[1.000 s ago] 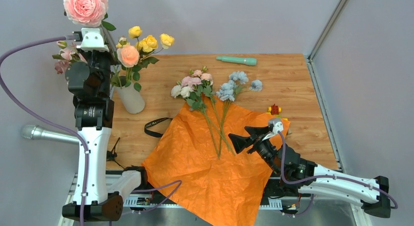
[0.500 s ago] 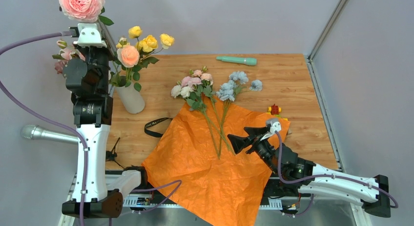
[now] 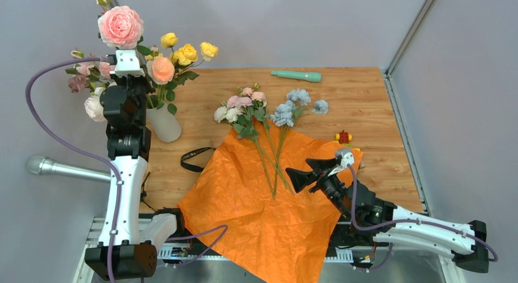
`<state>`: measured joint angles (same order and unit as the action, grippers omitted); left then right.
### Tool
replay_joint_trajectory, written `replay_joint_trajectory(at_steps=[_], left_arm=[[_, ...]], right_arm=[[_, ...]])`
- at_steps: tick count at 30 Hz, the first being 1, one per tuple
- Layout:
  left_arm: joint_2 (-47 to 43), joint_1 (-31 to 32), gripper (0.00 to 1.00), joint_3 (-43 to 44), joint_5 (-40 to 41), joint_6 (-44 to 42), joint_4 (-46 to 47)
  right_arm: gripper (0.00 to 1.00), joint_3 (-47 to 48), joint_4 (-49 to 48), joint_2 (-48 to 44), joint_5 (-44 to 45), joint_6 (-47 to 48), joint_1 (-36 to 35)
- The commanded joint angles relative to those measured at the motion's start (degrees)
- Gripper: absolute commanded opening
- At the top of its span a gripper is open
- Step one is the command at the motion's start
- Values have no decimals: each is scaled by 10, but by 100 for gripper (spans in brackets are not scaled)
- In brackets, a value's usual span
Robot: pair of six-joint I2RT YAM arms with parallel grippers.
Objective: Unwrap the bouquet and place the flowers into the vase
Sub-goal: Insert the fake flower into the vase.
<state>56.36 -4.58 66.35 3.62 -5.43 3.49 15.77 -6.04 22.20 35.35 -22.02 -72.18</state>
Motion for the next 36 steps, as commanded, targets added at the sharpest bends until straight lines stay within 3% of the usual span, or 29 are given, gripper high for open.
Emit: replay_joint_trajectory(at_steps=[1,15,18,21,36], left_arm=[[-15,-16,0,-30,-7,15,59],[-31,-48,0,-126,-11,47,57],[-28,-50,4,-143,-13,51,59],[-20,-51,9,-146,-11,51,51],[14,-55,12,-154,-15,62,44]], right_arm=[[98,-6,-4,-14,-7,-10,2],[98,-12,0,-28,-11,-17,2],[98,-15,0,-31,-12,-23,2],[97,-19,-1,-36,-13,-28,2],[97,-27,-6,-47,-18,-35,2]])
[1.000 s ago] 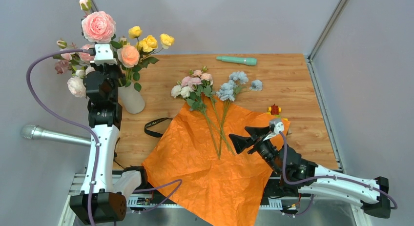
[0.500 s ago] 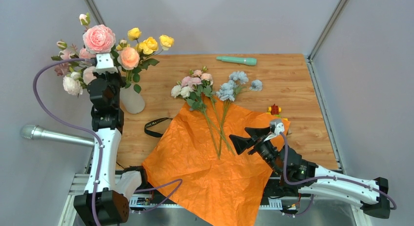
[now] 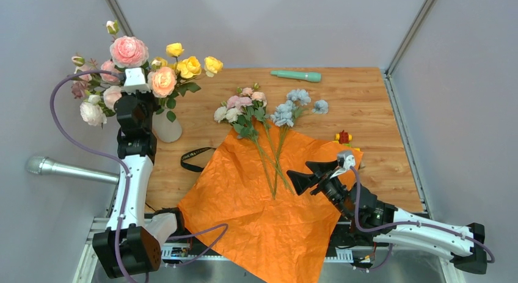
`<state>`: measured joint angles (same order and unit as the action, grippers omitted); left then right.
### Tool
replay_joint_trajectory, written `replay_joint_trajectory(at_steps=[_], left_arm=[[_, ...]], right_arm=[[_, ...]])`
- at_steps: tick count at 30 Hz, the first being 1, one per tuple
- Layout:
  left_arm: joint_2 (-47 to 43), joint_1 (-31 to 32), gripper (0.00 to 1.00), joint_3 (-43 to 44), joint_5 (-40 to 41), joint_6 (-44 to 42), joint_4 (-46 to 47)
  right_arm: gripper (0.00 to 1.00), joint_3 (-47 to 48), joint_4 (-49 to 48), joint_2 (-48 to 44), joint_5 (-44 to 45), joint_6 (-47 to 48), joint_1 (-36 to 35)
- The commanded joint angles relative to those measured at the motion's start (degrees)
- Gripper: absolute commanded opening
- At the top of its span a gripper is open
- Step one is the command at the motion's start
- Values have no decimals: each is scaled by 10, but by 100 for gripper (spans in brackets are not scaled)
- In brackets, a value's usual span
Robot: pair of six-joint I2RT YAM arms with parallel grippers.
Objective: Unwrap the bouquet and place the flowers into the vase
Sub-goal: Insert the fake flower into the vase.
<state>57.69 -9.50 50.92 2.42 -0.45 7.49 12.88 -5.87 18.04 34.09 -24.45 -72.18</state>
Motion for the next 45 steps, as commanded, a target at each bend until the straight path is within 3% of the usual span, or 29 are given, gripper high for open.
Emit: replay_joint_trajectory(at_steps=[1,9,10,12,27,38,45], left_arm=[[2,-6,13,1,-3,12,4],[5,-6,27,3,-7,12,-3],[5,-6,14,3,-7,13,-3],[4,-6,31,4,-8,13,-5],[-3,-6,62,4,-13,34,-24],[-15,-6,69,-10,-72,106,-71],[-27,-6,72,-8,-85,107,-107]], right_arm=[[97,2,-8,-6,-6,-10,2],[97,1,-8,-6,-7,-12,2],[97,1,-8,-6,-7,-12,2],[97,1,-8,-6,-7,-12,2],[97,-1,-13,-5,-6,-13,2],[97,0,-20,-1,-12,-8,2],[97,0,-20,-1,-15,-9,2]])
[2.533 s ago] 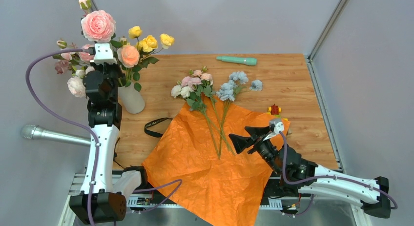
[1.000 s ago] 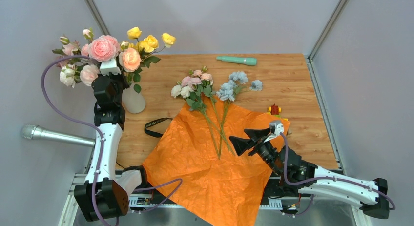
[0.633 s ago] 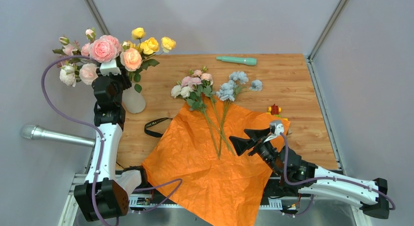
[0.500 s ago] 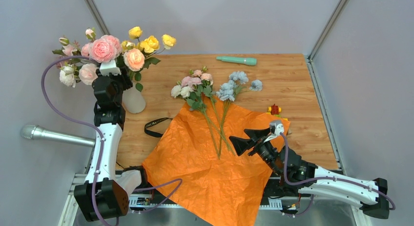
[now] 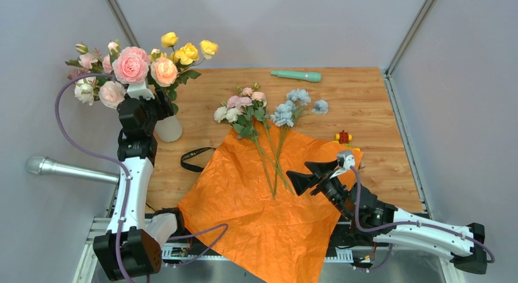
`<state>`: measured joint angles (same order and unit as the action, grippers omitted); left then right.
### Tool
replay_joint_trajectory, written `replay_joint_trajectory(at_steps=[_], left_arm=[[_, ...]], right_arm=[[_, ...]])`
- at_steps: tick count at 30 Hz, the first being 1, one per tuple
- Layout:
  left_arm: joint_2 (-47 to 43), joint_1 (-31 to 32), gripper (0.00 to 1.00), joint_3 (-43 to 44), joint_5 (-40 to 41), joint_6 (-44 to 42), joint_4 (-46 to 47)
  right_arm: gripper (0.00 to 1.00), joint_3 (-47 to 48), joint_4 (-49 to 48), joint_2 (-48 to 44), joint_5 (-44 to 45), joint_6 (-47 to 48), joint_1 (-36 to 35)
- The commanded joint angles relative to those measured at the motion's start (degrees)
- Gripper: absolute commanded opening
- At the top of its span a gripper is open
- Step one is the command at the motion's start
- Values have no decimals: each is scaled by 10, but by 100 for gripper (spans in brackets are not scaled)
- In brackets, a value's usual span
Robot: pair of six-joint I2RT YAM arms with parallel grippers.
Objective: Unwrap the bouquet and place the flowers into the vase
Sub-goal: Insert the fake flower into the vase.
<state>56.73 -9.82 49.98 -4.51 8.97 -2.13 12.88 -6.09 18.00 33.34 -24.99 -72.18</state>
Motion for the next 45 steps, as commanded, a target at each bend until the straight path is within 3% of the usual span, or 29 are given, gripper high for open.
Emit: replay_joint_trajectory(at_steps=[1,18,28,33,38,45], left_arm=[[-18,-3,72,2,-15,12,-14],[-88,-3,88,-21,-79,65,-116],[-146,-3,89,-63,-146,93,-159],[-177,-2,89,-59,-166,65,-191],[-209,24,88,-70,-161,55,-195],[-226,90,88,-83,-134,11,-209]], right_arm=[[97,-1,-19,-1,-7,-3,2],[97,12,-12,31,-4,-1,2],[97,27,8,57,-3,-6,2],[97,42,35,80,5,-8,2],[94,79,97,129,39,-29,2],[88,172,170,295,47,-52,9]])
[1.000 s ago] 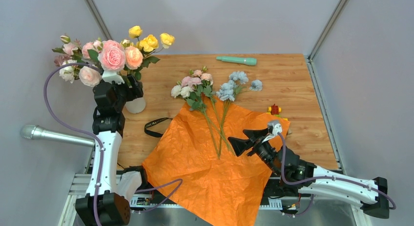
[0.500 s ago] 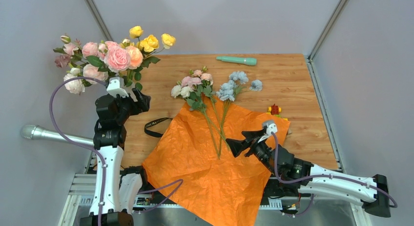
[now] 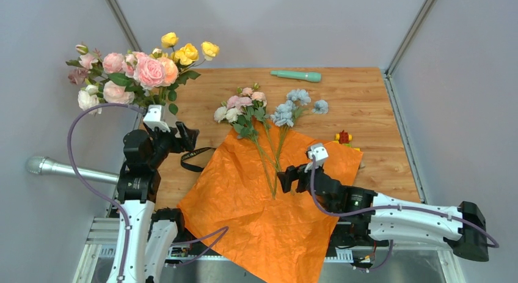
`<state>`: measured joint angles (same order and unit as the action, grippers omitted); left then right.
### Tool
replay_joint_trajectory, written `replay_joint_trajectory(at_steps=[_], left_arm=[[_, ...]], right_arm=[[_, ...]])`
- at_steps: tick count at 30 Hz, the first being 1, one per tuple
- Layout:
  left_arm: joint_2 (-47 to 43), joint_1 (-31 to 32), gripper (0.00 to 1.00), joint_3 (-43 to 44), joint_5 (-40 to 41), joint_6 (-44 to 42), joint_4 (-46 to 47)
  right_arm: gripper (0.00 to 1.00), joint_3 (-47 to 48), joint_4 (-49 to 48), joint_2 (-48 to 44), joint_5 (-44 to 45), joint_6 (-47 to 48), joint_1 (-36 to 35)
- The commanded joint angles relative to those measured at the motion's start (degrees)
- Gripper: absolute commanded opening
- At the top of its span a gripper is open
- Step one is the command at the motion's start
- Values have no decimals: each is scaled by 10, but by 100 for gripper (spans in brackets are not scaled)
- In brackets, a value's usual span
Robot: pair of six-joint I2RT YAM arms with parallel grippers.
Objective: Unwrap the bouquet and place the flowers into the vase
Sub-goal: Insert the fake flower into the vase, then pick up the fake flower from the wrapping paper.
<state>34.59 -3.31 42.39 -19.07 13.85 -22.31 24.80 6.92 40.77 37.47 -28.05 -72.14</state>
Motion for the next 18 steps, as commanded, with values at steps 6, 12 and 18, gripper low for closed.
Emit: replay_joint_trajectory(at_steps=[6,12,18], left_arm=[[-14,48,88,-24,4,-47,1],[-4,48,89,-22,2,-48,-1],[-9,48,89,-22,11,-53,-12]], right_arm=[[76,116,10,232,-92,-34,49],[67,168,-27,341,-138,-8,75],[52,212,-45,428,-170,3,102]])
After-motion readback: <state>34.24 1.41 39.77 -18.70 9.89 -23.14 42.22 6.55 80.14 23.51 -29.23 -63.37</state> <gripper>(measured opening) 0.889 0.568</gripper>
